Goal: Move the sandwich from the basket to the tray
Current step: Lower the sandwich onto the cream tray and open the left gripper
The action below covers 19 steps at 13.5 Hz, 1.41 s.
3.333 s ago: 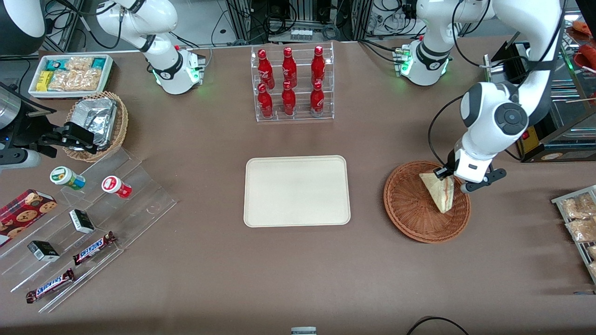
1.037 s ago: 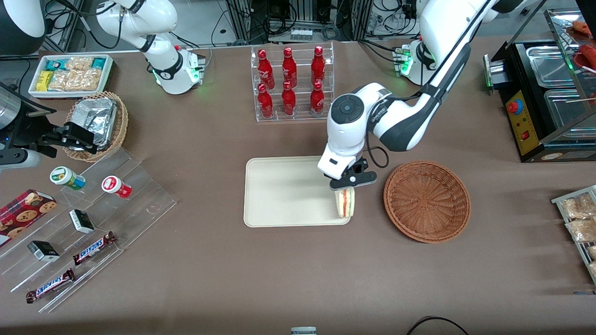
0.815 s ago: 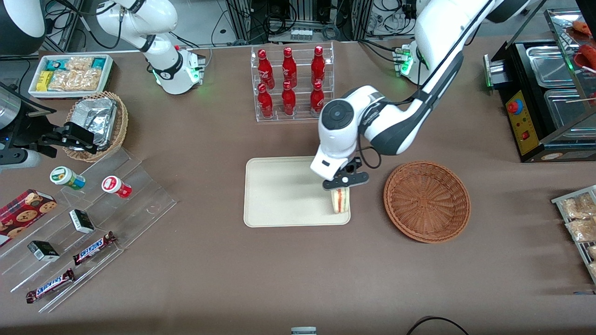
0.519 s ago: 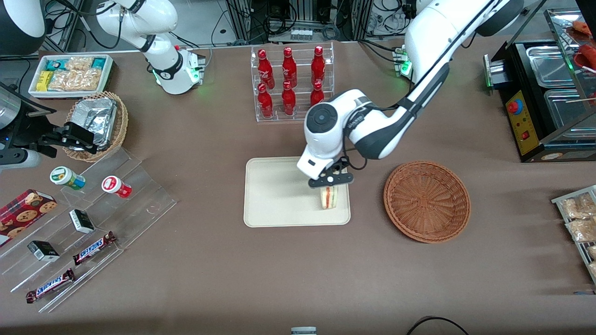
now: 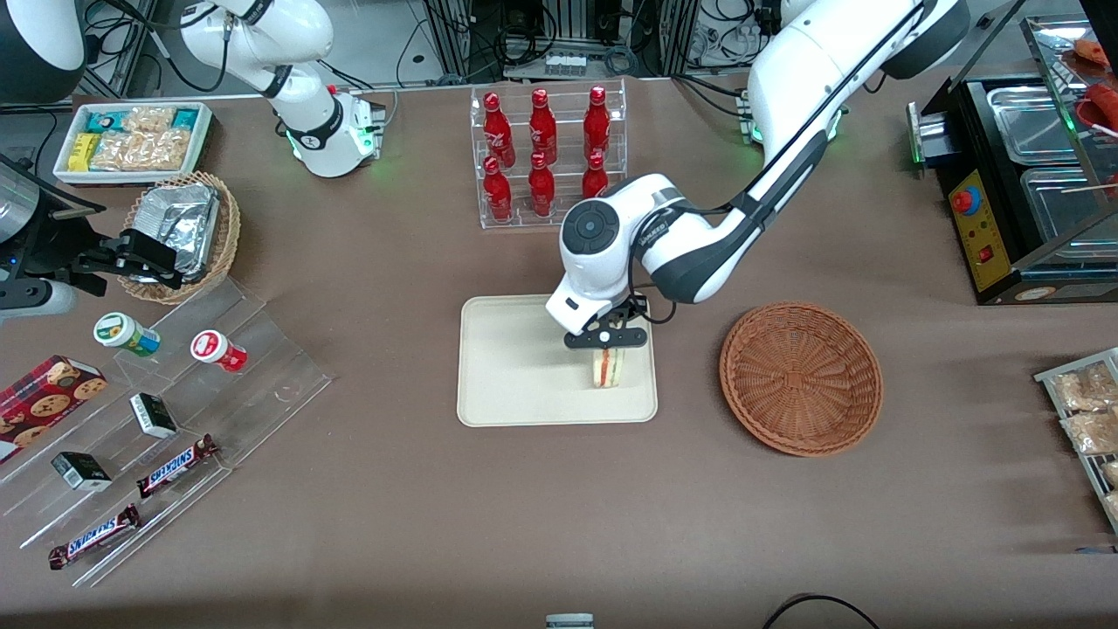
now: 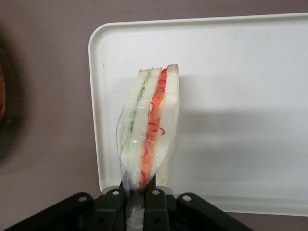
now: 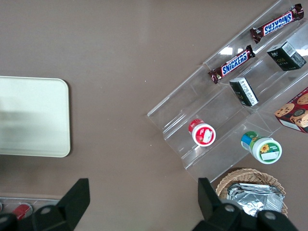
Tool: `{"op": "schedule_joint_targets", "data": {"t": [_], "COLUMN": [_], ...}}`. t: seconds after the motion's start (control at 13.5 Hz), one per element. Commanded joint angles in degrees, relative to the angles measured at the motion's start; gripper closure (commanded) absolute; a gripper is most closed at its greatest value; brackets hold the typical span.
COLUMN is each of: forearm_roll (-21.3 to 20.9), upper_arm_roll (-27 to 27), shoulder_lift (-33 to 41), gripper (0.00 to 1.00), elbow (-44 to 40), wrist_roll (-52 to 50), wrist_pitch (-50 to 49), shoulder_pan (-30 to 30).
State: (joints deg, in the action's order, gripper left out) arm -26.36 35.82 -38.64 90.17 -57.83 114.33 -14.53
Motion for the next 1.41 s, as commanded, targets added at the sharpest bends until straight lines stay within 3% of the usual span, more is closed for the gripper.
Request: {"op": "schedule_joint_targets", "data": {"t": [0.0, 0.44, 0.74, 0.81, 0.89, 0.96, 1.33], "forearm_roll": [-2.46, -6.85, -6.86, -6.95, -7.12, -7.73, -7.04], "upper_arm_roll": [0.21, -0.05, -0.05, -0.05, -0.05, -0.05, 0.04], "shoulder_lift": [-3.45, -7.59, -7.68, -7.85, -7.85, -7.77, -6.89], "gripper": [1.0, 1.0, 1.0, 0.59, 0.12, 0.0, 0.0], "elbow": [-4.99, -8.78, -8.78, -8.78, -8.7, -8.61, -8.78], "wrist_roll": [-0.44, -3.61, -3.61, -3.52, -3.08, -3.6, -3.95], "wrist_pitch": [-1.31, -0.87, -0.87, -0.87, -0.87, -0.87, -1.39], "shoulder_pan": [-1.47, -2.17, -2.26, -2.26, -2.26, -2.26, -2.08]}}
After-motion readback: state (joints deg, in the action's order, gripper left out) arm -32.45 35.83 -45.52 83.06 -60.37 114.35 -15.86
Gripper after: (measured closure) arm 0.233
